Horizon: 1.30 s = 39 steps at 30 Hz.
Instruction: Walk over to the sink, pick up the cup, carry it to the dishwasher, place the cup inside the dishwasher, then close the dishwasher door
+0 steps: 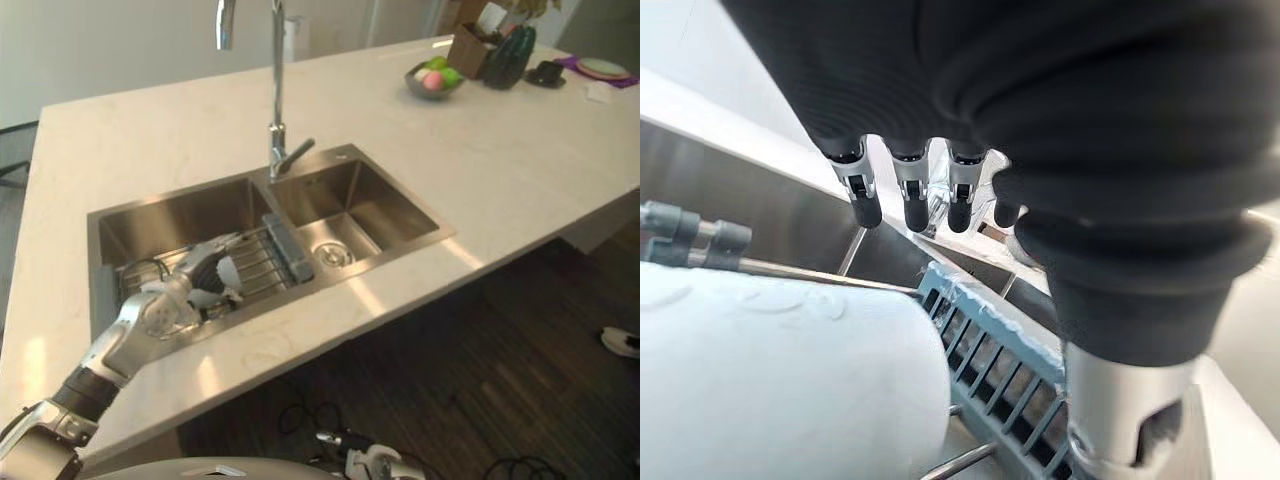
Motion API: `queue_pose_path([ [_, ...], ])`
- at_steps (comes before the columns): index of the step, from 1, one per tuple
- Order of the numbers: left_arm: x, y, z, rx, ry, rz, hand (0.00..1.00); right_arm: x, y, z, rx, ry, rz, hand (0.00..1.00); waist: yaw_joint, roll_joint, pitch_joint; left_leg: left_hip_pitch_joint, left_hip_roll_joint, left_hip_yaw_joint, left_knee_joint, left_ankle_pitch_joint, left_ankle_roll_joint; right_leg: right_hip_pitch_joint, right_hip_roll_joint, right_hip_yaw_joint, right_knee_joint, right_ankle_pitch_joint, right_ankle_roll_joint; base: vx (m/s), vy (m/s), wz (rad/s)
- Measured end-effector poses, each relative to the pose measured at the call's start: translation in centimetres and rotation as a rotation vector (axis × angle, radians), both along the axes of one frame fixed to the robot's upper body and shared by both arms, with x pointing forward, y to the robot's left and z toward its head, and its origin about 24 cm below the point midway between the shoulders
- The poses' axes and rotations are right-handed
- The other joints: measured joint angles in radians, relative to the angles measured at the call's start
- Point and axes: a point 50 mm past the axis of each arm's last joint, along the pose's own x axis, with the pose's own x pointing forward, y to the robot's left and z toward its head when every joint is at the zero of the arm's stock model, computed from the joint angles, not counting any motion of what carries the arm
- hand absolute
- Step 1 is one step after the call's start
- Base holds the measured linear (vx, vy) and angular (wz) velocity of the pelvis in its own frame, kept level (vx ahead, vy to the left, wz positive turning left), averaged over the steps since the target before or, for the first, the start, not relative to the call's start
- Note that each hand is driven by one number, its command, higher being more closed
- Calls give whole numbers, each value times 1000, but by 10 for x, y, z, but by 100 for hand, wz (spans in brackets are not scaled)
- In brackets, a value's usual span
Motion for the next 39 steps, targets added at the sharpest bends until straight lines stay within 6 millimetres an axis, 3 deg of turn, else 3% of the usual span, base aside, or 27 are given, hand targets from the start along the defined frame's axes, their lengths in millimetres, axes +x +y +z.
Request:
queue_pose_path([
  [6, 5, 19, -17, 51, 56, 85, 0, 2, 1, 0, 2, -5, -4, 0, -11, 0, 0, 13, 0, 25, 0, -4, -6, 2, -1, 18, 2, 0, 0, 30, 3, -10],
  [12, 11, 28, -17, 51, 38, 139, 0, 3, 2, 0, 1, 0, -5, 0, -13, 0, 0, 13, 0, 25, 0, -4, -6, 1, -1, 18, 0, 0, 1, 0, 0, 0],
  [25, 13, 39, -22, 77, 57, 181, 0, 3, 3, 0, -7, 9, -13, 0, -9, 0, 0, 12, 0, 20, 0, -5, -6, 3, -1, 13, 2, 0, 1, 0, 0, 0],
  [39, 12, 38, -23, 131, 136, 139, 0, 2, 1, 0, -7, 27, -6, 0, -1, 0, -1, 12, -5, -8, 0, -2, -2, 18, -4, -14, 0, -5, 6, -4, 0, 5],
])
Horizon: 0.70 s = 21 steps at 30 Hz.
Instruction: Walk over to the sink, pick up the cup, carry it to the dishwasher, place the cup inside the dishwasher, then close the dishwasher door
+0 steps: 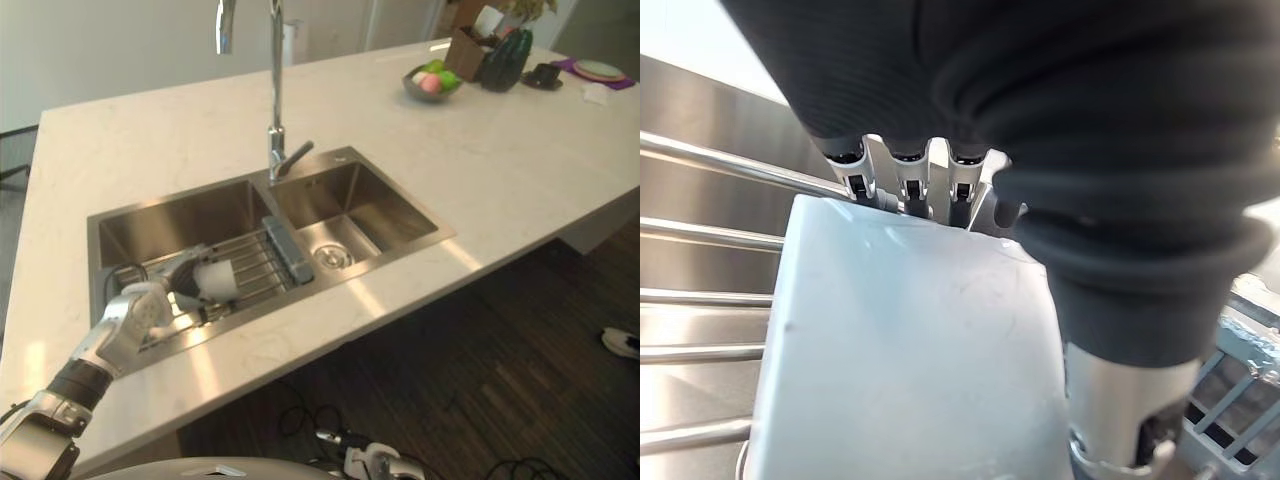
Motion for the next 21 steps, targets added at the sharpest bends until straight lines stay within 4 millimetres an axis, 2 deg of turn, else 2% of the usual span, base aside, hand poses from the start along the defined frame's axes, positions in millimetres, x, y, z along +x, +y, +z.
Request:
queue_pose_path([
  [9, -1, -5, 8, 19, 9, -45, 0, 1, 0, 0, -2, 6, 17, 0, 1, -1, 0, -6, -2, -19, 0, 0, 1, 2, -1, -21, 2, -1, 1, 3, -1, 4],
  [21, -1, -1, 2, 70, 44, -35, 0, 1, 0, 0, 1, 14, 18, 0, 1, -2, 0, -6, -2, -20, 0, 1, 1, 2, -1, -22, 3, -2, 1, 0, 0, 0],
])
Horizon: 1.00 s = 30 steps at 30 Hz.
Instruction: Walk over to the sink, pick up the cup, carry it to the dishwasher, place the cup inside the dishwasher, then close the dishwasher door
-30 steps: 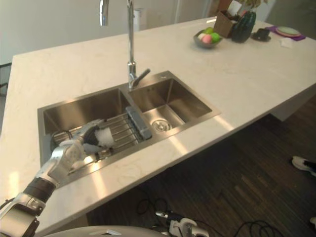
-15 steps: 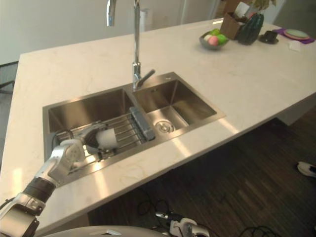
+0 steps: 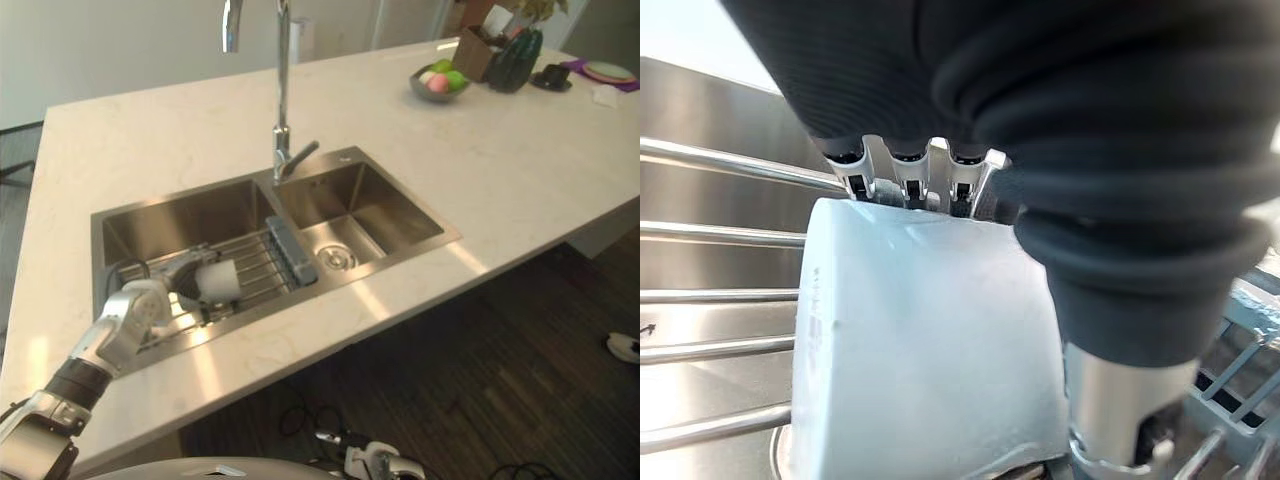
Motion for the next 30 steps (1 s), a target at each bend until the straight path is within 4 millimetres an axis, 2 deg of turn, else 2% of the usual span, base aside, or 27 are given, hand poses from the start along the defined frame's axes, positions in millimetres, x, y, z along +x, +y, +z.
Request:
queue_pose_path([
  [10, -1, 10, -11, 45, 57, 34, 0, 1, 1, 0, 3, 4, 23, 0, -2, -6, -1, 0, 0, 5, 0, 0, 0, 0, 0, 1, -2, 0, 0, 0, 0, 0],
  [23, -2, 11, -22, 139, 76, 49, 0, 0, 1, 0, 23, 33, 53, 0, -6, -14, -21, 4, 1, 10, 0, 0, -1, 1, 1, 4, -3, 0, 0, 0, 0, 0],
  [24, -2, 11, -24, 144, 81, 51, 100, 0, 1, 0, 23, 35, 53, 0, -7, -13, -23, 5, 1, 10, 0, 0, -1, 2, 1, 4, -3, 0, 0, 0, 0, 0],
  [30, -4, 5, -30, 159, 109, 63, 100, -2, -1, 0, 28, 45, 57, 0, -7, -9, -39, 5, 0, 10, 0, 0, 0, 2, 1, 5, -3, 0, 0, 0, 0, 0],
])
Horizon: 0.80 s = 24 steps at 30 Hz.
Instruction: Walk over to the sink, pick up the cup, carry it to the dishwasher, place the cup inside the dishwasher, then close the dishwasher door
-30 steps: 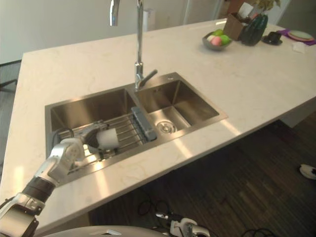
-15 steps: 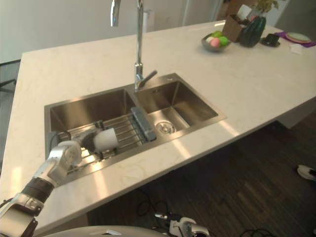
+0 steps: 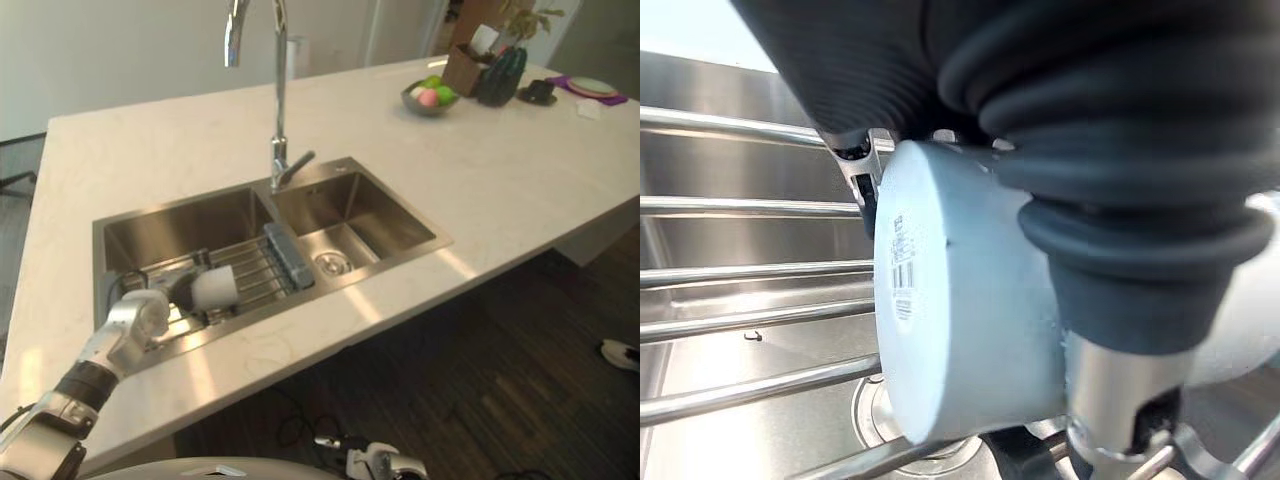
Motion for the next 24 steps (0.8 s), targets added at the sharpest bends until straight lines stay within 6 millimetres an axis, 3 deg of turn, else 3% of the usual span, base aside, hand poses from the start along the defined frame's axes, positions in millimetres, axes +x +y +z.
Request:
queue_pose_path([
  [13, -2, 4, -13, 20, 46, 3, 100, -2, -2, 0, -3, 22, 58, 0, -8, 6, -21, 8, 1, 13, 0, -1, -1, -2, 2, 21, 0, 1, 0, -3, 0, -4],
  [24, -12, 0, -19, -66, -65, -7, 100, -3, -3, 0, -4, 21, 64, 0, -7, 15, -28, 7, 0, 9, 0, 0, 0, -2, 1, 18, 0, 0, 0, 0, 0, 0],
])
